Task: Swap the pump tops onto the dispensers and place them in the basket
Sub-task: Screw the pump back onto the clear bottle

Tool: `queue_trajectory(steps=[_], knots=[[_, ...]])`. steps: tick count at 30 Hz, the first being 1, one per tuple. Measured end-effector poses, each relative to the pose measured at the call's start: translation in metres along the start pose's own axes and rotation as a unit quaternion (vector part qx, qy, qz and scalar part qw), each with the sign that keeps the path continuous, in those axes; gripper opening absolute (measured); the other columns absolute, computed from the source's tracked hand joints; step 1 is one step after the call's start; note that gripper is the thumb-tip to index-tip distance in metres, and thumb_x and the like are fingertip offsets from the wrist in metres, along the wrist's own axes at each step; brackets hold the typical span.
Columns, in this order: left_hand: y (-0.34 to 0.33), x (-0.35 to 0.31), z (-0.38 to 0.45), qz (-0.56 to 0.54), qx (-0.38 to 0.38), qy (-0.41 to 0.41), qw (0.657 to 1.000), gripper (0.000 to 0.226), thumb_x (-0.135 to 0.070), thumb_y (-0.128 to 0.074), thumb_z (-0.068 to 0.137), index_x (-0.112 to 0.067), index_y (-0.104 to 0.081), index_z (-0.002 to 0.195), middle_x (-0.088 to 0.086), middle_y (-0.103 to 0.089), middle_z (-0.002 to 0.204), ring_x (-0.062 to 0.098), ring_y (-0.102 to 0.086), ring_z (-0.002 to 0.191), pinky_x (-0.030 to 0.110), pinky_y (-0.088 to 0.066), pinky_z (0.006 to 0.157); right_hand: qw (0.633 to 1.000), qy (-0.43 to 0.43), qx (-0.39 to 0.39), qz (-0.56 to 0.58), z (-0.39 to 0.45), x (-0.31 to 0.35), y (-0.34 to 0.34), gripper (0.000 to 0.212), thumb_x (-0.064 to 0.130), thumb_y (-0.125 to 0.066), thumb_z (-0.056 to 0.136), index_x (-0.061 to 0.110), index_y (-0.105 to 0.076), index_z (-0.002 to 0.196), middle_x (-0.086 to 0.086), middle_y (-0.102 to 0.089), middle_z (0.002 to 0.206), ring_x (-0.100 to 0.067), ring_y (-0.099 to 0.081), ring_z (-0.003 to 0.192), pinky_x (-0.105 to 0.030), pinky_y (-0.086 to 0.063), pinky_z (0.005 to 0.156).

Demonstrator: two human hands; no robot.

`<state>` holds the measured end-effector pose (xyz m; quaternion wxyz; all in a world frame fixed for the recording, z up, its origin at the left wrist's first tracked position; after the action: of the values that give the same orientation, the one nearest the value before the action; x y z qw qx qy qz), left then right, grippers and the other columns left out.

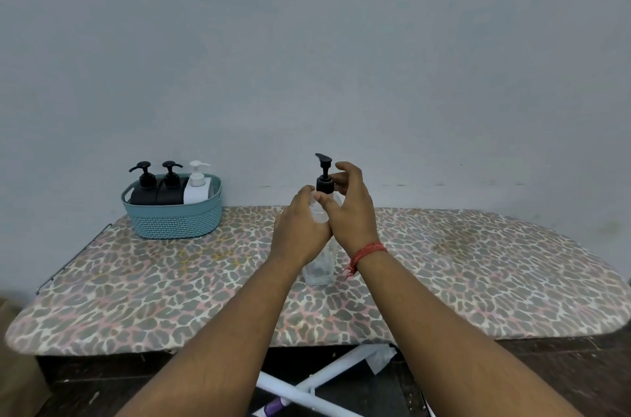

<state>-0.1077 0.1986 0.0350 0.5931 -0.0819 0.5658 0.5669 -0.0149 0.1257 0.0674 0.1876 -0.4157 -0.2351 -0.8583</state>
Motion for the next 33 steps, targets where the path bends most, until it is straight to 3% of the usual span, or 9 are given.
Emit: queue_trajectory(steps=[4, 9, 14, 16, 20, 23, 26, 29, 33], knots=[[-0.001, 0.001, 0.000, -0.002, -0.001, -0.001, 1.000, 0.063, -0.059, -0.050, 0.069, -0.039, -0.042, 0.129, -0.010, -0.061, 0.128, 0.020, -0.062, 0.110, 0.051, -0.053, 0.095, 0.997, 0.051, -0.037, -0.052, -0.004, 0.008, 0.006, 0.050, 0.018, -0.074, 0.086, 0.023, -0.048, 0.128, 0.006, -0.052, 0.105, -0.009, -0.051, 0.100, -0.009, -0.038, 0.081], [0.001, -0.001, 0.000, 0.009, -0.010, -0.002, 1.000, 0.068, -0.065, -0.049, 0.072, -0.036, -0.042, 0.133, -0.008, -0.061, 0.130, 0.021, -0.062, 0.112, 0.049, -0.053, 0.094, 0.999, 0.024, 0.025, -0.023, 0.002, 0.007, -0.001, 0.039, 0.014, -0.061, 0.095, 0.022, -0.051, 0.132, 0.009, -0.059, 0.125, -0.003, -0.054, 0.115, -0.007, -0.035, 0.090], [0.001, -0.001, 0.000, 0.004, -0.021, -0.004, 1.000, 0.066, -0.073, -0.049, 0.075, -0.035, -0.044, 0.129, -0.012, -0.061, 0.123, 0.020, -0.061, 0.111, 0.048, -0.054, 0.092, 0.997, 0.045, -0.059, -0.024, -0.004, 0.010, 0.012, 0.019, 0.010, -0.060, 0.095, 0.021, -0.062, 0.111, 0.007, -0.066, 0.105, -0.003, -0.060, 0.100, -0.018, -0.048, 0.088], [0.002, -0.002, 0.001, 0.000, -0.021, -0.007, 1.000, 0.060, -0.067, -0.052, 0.078, -0.032, -0.046, 0.127, -0.017, -0.057, 0.113, 0.019, -0.061, 0.108, 0.047, -0.054, 0.092, 0.998, 0.026, -0.065, -0.002, -0.004, 0.006, 0.011, 0.020, 0.013, -0.063, 0.094, 0.023, -0.058, 0.111, 0.005, -0.063, 0.096, -0.003, -0.060, 0.095, -0.013, -0.045, 0.083], [0.001, -0.002, 0.002, -0.001, -0.023, -0.013, 1.000, 0.044, -0.051, -0.061, 0.080, -0.034, -0.047, 0.119, -0.019, -0.060, 0.104, 0.016, -0.063, 0.098, 0.048, -0.055, 0.087, 0.996, -0.035, -0.027, 0.076, 0.002, -0.001, 0.002, 0.028, 0.013, -0.056, 0.099, 0.022, -0.054, 0.125, 0.005, -0.061, 0.118, -0.006, -0.058, 0.112, -0.016, -0.044, 0.097], [0.001, 0.001, 0.003, -0.006, -0.022, -0.003, 1.000, 0.060, -0.067, -0.058, 0.073, -0.035, -0.046, 0.124, -0.013, -0.065, 0.109, 0.016, -0.065, 0.096, 0.048, -0.057, 0.082, 0.995, -0.044, 0.064, 0.060, 0.015, 0.000, -0.007, 0.029, 0.011, -0.052, 0.100, 0.018, -0.063, 0.126, 0.005, -0.068, 0.121, -0.007, -0.062, 0.114, -0.028, -0.047, 0.104], [0.001, 0.006, 0.006, 0.000, -0.026, 0.001, 1.000, 0.075, -0.076, -0.061, 0.073, -0.036, -0.043, 0.134, -0.012, -0.064, 0.120, 0.017, -0.064, 0.107, 0.047, -0.056, 0.089, 0.996, -0.031, 0.088, 0.014, 0.025, 0.005, -0.003, 0.018, 0.018, -0.067, 0.092, 0.022, -0.069, 0.110, 0.003, -0.069, 0.112, -0.010, -0.065, 0.105, -0.029, -0.050, 0.096], [-0.004, 0.005, 0.005, -0.004, -0.022, -0.005, 1.000, 0.062, -0.069, -0.067, 0.072, -0.042, -0.043, 0.123, -0.015, -0.064, 0.116, 0.014, -0.064, 0.106, 0.047, -0.055, 0.091, 0.996, -0.040, 0.077, -0.022, 0.027, 0.006, -0.004, 0.028, 0.023, -0.077, 0.082, 0.027, -0.050, 0.089, -0.003, -0.061, 0.107, -0.016, -0.063, 0.092, -0.027, -0.051, 0.080], [-0.004, 0.005, 0.005, -0.003, -0.020, -0.004, 1.000, 0.055, -0.064, -0.067, 0.070, -0.042, -0.042, 0.114, -0.014, -0.065, 0.108, 0.015, -0.065, 0.100, 0.047, -0.057, 0.086, 0.997, -0.044, 0.063, -0.033, 0.025, 0.005, -0.006, 0.037, 0.024, -0.079, 0.080, 0.023, -0.045, 0.092, -0.004, -0.059, 0.106, -0.013, -0.059, 0.088, -0.023, -0.048, 0.076]])
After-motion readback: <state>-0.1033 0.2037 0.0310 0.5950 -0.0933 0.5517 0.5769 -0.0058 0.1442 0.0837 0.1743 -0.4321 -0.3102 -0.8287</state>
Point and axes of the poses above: each hand's wrist, its own z-axis towards the middle knuckle, its own y-axis out of the back of the hand, x = y × z, the point moved 8 cm from there along z, towards the middle knuckle
